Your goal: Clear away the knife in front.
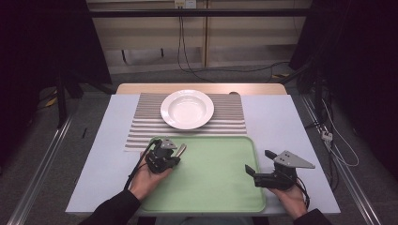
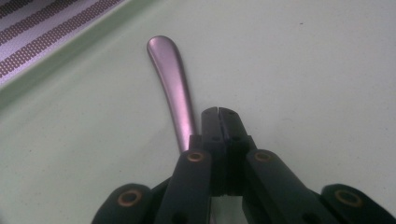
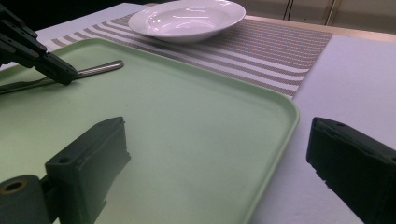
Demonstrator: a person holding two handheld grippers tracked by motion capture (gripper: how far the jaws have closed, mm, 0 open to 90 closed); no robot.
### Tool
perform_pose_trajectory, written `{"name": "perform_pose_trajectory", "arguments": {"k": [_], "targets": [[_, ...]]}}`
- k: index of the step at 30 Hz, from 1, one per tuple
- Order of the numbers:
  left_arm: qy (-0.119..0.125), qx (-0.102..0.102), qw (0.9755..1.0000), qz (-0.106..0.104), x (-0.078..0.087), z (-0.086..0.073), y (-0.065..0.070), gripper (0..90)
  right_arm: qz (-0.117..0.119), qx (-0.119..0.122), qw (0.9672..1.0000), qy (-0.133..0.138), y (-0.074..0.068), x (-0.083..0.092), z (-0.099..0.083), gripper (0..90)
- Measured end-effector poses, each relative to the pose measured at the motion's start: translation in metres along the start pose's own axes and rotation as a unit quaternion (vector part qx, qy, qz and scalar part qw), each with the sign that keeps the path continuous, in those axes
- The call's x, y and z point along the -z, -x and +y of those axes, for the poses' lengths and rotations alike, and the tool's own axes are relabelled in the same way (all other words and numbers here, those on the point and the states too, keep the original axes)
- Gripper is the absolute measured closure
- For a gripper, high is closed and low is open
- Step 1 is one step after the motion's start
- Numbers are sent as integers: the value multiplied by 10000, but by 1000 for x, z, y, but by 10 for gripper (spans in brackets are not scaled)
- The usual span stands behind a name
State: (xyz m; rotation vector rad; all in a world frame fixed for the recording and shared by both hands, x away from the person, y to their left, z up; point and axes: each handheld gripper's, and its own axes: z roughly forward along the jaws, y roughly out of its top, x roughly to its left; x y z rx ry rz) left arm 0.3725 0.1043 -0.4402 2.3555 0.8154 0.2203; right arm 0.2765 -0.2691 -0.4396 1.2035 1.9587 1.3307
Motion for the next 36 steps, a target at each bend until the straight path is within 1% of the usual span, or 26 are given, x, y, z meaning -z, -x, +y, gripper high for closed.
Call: {"name": "perform_pose_trajectory", "arguments": {"k": [6,7,9,10,11,17,19,23,26,31,36], "targets": [[-109,6,9999,93,1,1,0,900,6,3,10000,16,0,0,0,52],[-117,21,9999,62,2,1,-1,900,1,1,10000,9,0,0,0,52],[-147,43,9999,77,3,1,-3,900,0,0,10000,2,0,0,0,52],[-159,54,9998,124,3,0,-3,900,1,2,10000,3,0,0,0,52],[-146,106,9998,22,3,0,-5,900,1,1,10000,3,0,0,0,52],[-251,125,9996,31,4,1,-8,900,5,9,10000,-2,0,0,0,52],[-250,134,9996,52,5,1,-8,900,7,4,10000,-7,0,0,0,52],[-261,95,9996,9,5,0,-9,900,14,11,10000,-7,0,0,0,52],[-278,104,9996,-8,6,0,-10,900,17,15,10000,-12,0,0,0,52],[-328,99,9994,25,8,-1,-12,900,15,18,10000,-4,0,0,0,52],[-369,162,9991,87,9,-1,-14,900,14,15,10000,-1,0,0,0,52]]}}
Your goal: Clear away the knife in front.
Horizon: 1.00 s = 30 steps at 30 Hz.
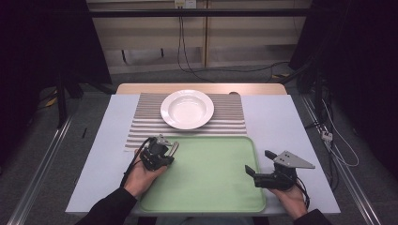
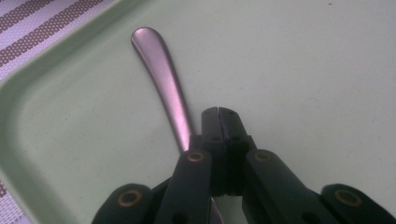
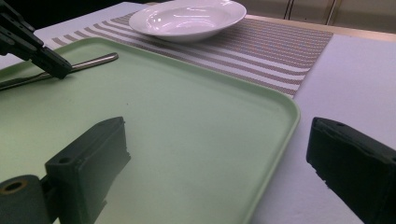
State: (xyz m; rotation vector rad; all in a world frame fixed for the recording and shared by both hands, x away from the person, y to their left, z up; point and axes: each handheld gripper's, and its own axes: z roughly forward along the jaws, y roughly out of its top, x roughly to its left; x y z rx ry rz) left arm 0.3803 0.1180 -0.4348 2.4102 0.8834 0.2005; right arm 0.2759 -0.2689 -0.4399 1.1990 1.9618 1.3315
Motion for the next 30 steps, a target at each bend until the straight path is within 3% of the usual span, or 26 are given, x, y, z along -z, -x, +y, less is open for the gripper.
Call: {"name": "perform_pose_trajectory", "arguments": {"k": [30], "targets": [[-20,170,9999,7,5,-6,-11,900,-4,30,10000,-23,0,-1,0,52]]}}
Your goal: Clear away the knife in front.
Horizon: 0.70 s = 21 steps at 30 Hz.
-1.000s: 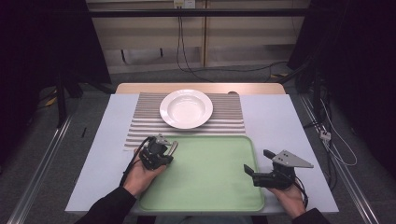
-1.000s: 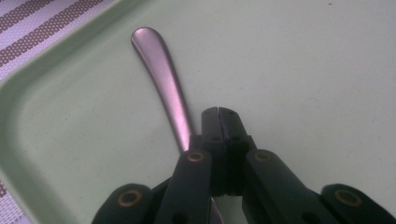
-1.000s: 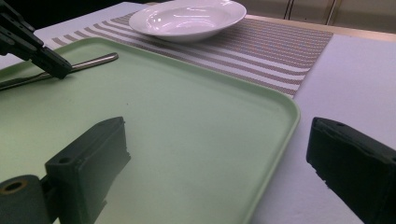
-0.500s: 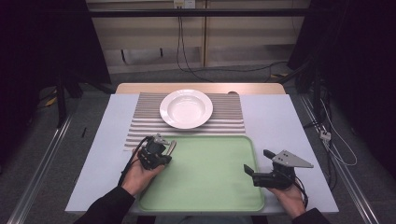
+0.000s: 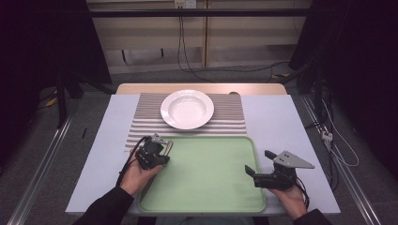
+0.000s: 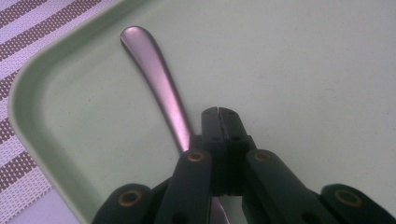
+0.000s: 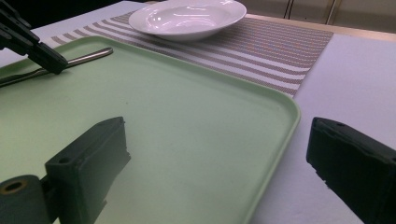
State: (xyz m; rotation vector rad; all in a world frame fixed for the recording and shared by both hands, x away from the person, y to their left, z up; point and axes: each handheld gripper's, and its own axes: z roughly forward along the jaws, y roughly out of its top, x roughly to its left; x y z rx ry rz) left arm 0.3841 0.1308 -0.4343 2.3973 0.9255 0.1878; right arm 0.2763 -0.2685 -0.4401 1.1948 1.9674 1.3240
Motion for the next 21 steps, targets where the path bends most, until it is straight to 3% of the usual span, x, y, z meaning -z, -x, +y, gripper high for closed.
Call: {"name": "perform_pose_trajectory", "arguments": {"k": [21], "targets": [[5,68,10000,50,6,-8,-10,900,-11,-1,10000,0,0,0,0,52]]}}
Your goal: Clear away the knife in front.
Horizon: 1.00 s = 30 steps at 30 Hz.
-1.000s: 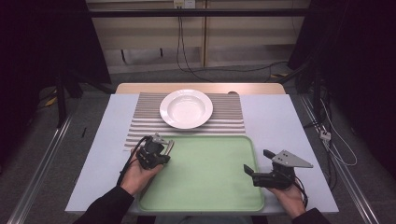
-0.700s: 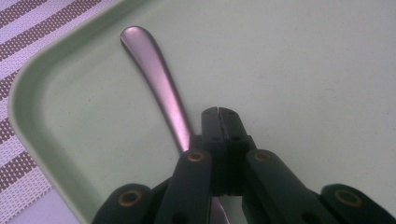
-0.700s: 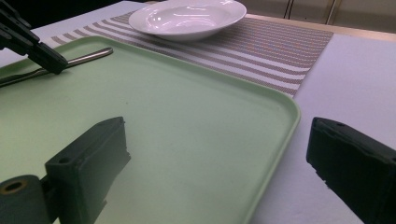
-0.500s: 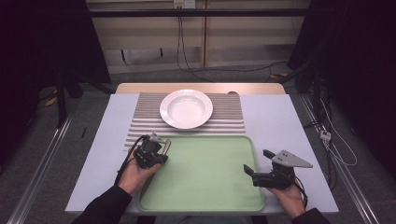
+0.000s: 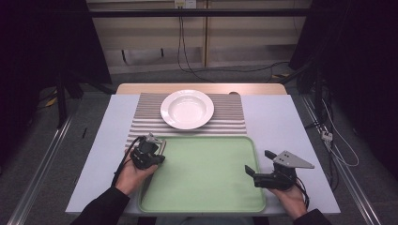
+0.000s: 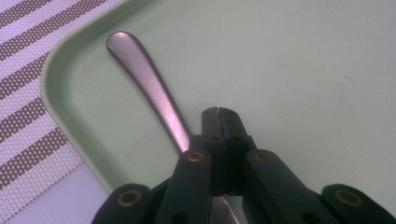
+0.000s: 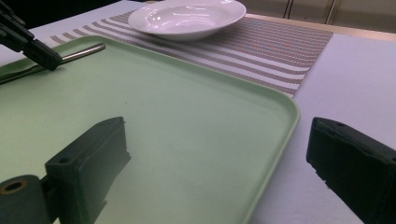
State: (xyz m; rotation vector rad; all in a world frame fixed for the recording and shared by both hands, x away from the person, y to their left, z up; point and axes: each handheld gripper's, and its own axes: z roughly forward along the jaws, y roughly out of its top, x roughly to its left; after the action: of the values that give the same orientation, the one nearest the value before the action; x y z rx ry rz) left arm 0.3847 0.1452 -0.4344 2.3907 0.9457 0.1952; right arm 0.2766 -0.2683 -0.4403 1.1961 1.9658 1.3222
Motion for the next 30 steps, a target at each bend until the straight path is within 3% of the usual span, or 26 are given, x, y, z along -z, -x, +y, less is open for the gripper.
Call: {"name": "perform_pose_trajectory", "arguments": {"k": [13,30], "targets": [[9,31,10000,91,3,-5,-4,900,-8,15,10000,-18,0,0,0,52],[35,178,9998,60,7,-10,-8,900,-6,15,10000,-21,0,0,0,52]]}}
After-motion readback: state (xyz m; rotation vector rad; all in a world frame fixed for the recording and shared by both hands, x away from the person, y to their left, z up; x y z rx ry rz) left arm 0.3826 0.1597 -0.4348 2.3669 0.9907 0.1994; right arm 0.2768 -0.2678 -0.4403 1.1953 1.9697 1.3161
